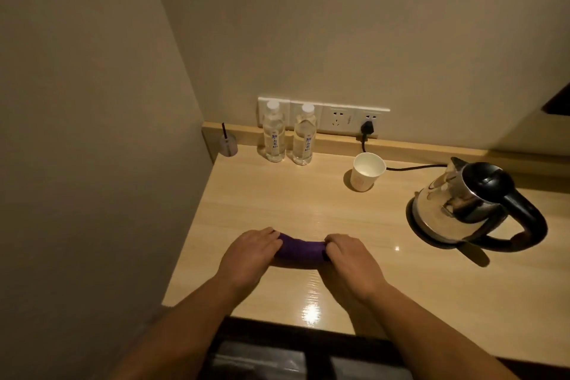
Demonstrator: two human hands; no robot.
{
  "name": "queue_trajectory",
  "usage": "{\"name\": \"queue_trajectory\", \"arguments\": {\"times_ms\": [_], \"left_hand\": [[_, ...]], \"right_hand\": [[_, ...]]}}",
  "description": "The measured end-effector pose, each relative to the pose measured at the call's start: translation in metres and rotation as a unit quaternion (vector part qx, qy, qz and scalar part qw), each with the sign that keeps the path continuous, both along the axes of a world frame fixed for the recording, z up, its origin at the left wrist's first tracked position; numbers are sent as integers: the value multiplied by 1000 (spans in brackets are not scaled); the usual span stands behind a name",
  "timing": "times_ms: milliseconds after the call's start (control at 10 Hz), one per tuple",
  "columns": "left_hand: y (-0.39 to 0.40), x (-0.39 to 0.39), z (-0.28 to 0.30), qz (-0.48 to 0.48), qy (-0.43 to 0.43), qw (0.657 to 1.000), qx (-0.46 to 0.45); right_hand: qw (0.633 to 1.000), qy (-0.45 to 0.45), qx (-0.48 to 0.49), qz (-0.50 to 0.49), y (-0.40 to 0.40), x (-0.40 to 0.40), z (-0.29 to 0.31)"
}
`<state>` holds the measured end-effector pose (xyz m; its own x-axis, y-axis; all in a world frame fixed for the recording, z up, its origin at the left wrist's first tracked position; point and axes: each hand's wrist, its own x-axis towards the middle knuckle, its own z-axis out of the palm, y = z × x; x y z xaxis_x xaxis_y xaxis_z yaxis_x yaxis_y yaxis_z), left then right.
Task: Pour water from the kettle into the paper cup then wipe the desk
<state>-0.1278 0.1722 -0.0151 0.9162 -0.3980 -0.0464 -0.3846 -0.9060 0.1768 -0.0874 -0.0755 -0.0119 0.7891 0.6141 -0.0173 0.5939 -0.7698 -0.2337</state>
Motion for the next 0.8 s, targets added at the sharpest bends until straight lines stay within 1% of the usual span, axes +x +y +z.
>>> {"name": "queue_trajectory", "arguments": {"times_ms": [100, 200, 300, 400, 500, 600, 700, 800], "left_hand": [[12, -27, -38, -71, 68, 993, 67], [28, -39, -51, -89, 73, 989, 90], [32, -41, -49, -109, 82, 986, 100], [28, -42, -40, -104, 125, 980, 117], [21, -46, -37, -88, 125, 980, 125], [17, -46, -22, -54, 140, 984, 96], [6, -50, -3, 35, 153, 988, -1], [-7, -21, 39, 91, 292, 952, -10]], "right_hand": [[998, 44, 19, 27, -2, -38, -29], [998, 43, -25, 27, -12, -58, -38], [995, 43, -85, 31, -17, -67, -41], [989, 86, -119, 31, -14, -67, -32], [987, 122, -97, 33, -11, -63, -17], [992, 110, -64, 5, -6, -57, 1], [987, 148, -33, -54, 2, -51, 15], [919, 378, -99, -61, 16, -20, 41]]}}
